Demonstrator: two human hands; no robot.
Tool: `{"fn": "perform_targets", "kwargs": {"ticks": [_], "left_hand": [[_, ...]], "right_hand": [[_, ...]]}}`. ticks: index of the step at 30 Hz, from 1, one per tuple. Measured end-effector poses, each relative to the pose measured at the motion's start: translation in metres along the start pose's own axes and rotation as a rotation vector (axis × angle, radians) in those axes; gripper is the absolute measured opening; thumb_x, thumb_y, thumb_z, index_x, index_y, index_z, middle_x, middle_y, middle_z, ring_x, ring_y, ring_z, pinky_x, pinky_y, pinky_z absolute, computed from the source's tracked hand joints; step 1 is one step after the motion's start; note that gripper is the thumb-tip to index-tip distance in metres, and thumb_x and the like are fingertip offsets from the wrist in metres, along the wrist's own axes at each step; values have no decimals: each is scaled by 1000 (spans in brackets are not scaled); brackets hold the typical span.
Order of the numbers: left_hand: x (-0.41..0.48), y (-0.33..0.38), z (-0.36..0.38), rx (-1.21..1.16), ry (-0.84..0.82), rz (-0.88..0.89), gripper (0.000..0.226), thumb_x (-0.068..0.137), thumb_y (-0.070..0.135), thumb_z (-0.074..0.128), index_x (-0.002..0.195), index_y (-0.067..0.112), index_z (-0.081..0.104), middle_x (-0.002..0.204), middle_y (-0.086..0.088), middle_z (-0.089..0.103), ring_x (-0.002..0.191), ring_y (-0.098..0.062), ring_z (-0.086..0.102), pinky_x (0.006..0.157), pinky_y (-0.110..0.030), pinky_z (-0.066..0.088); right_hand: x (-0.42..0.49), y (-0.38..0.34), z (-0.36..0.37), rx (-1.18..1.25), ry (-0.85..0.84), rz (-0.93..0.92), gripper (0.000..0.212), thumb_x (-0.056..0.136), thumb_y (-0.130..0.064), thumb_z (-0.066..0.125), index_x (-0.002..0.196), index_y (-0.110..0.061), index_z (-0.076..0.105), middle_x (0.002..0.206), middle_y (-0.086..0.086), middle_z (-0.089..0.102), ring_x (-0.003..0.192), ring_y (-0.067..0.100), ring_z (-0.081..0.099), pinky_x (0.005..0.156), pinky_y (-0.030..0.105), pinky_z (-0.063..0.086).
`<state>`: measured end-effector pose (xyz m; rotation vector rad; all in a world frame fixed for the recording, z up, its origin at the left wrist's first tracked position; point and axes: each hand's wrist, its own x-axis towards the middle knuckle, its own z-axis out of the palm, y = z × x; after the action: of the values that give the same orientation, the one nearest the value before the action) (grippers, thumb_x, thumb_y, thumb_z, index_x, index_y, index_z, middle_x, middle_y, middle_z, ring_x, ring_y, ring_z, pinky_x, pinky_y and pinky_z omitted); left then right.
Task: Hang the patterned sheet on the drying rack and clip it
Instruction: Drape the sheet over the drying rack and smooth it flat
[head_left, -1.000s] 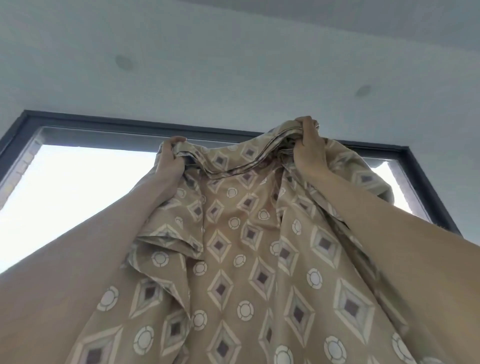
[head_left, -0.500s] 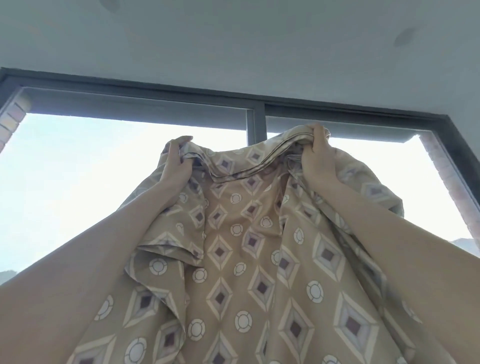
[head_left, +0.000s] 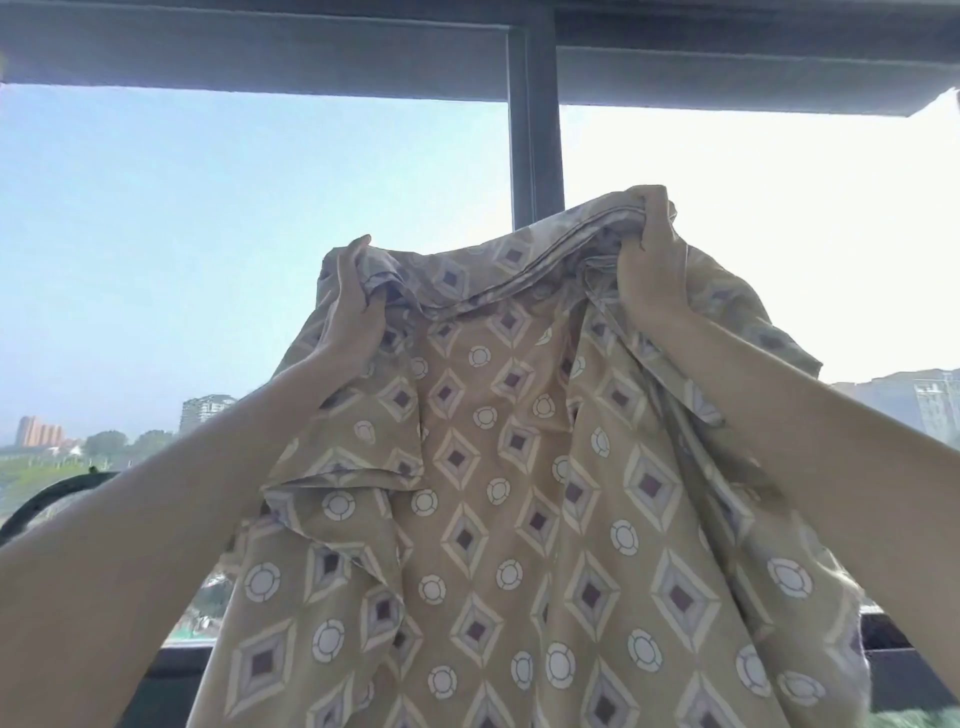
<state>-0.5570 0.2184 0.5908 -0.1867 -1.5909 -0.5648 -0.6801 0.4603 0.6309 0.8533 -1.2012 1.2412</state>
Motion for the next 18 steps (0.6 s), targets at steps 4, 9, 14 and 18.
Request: {"fn": "perform_targets", "kwargs": {"ticks": [4, 9, 14, 18], "left_hand": [[-15, -22, 9, 82, -59, -3, 51, 98, 1, 35, 145, 12, 18, 102, 5, 41, 69, 12, 53, 60, -1, 41], [-27, -61, 17, 246, -176, 63, 52, 98, 5, 34, 146, 18, 20, 116, -8, 47, 111, -27, 47, 89, -31, 40], [-44, -86, 23, 282, -367, 89, 65, 95, 5, 46, 147, 12, 10, 111, 7, 43, 101, -15, 48, 97, -33, 36], [-62, -113, 29, 302, -593, 173, 91, 89, 19, 60, 143, 35, -12, 110, 34, 48, 105, 10, 51, 99, -21, 38]], "right_hand": [[-17, 12, 2, -29, -35, 46, 33, 85, 6, 27, 111, -6, 46, 84, 10, 51, 70, 21, 44, 51, 12, 32], [-31, 17, 4, -16, -31, 27, 39, 83, 9, 25, 112, -4, 48, 87, 3, 52, 72, 19, 46, 56, 8, 34], [-41, 26, 12, -23, -26, 34, 41, 82, 9, 24, 112, -4, 48, 87, 7, 56, 71, 19, 48, 55, 11, 34], [-45, 33, 23, -4, -37, 33, 38, 82, 6, 24, 109, -8, 48, 82, 3, 55, 67, 14, 46, 54, 9, 33]]}}
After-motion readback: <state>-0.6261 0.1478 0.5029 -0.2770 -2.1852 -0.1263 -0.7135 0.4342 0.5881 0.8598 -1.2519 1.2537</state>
